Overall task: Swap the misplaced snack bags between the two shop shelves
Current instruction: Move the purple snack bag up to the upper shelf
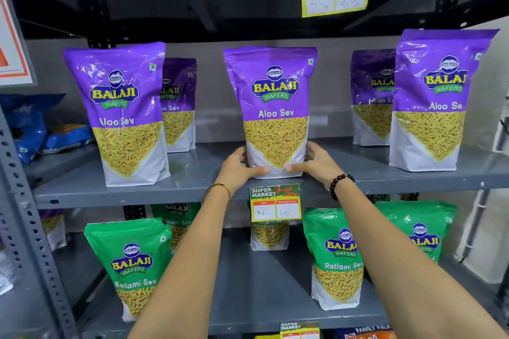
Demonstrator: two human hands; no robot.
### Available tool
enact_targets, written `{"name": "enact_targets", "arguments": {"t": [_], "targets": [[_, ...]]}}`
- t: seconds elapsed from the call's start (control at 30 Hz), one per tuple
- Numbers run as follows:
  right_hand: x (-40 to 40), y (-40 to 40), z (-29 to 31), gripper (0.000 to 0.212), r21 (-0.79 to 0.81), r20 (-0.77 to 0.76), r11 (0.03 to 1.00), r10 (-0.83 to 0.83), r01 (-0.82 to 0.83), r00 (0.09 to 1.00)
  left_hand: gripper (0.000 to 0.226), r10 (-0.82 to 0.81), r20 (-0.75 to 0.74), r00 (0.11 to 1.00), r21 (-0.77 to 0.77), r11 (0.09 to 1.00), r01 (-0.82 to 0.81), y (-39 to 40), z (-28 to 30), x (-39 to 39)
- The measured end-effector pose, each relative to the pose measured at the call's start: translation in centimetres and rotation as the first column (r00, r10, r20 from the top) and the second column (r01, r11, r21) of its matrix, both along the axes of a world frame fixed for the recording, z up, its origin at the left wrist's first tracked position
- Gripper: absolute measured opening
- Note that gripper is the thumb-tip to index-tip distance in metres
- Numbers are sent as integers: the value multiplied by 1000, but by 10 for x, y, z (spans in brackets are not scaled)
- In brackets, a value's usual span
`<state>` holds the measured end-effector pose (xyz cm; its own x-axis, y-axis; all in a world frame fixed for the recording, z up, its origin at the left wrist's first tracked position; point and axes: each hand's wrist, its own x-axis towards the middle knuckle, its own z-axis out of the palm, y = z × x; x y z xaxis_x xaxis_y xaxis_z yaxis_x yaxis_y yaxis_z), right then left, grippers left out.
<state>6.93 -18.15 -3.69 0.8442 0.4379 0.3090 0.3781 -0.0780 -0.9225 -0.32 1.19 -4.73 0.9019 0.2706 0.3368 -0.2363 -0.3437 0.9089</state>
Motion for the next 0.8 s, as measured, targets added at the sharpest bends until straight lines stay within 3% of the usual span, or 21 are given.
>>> {"name": "enact_targets", "arguments": {"t": [0.1, 0.47, 0.6, 0.67, 0.8], "targets": [[0, -1, -1, 66, 7, -8, 1000, -10, 10, 1000, 72, -1, -17, 1000, 23, 1000, 1, 0, 1, -1], [1, -1, -2, 65, 23, -13, 1000, -6, 6, 1000, 66, -12, -6, 1000, 6, 1000, 12, -3, 2, -6], [0, 2, 0, 57, 99, -2, 995, -1, 1, 1000, 72, 7, 26, 1000, -6, 1000, -7, -6, 4, -11], [-2, 4, -1, 51, 121, 8, 992, -38, 37, 999, 75, 45, 47, 998, 1, 999, -45, -9, 6, -15], [-10, 6, -9, 68, 186, 53, 959, -228, 215, 972, 91, 157, 113, 981, -27, 987, -155, -14, 3, -20]]}}
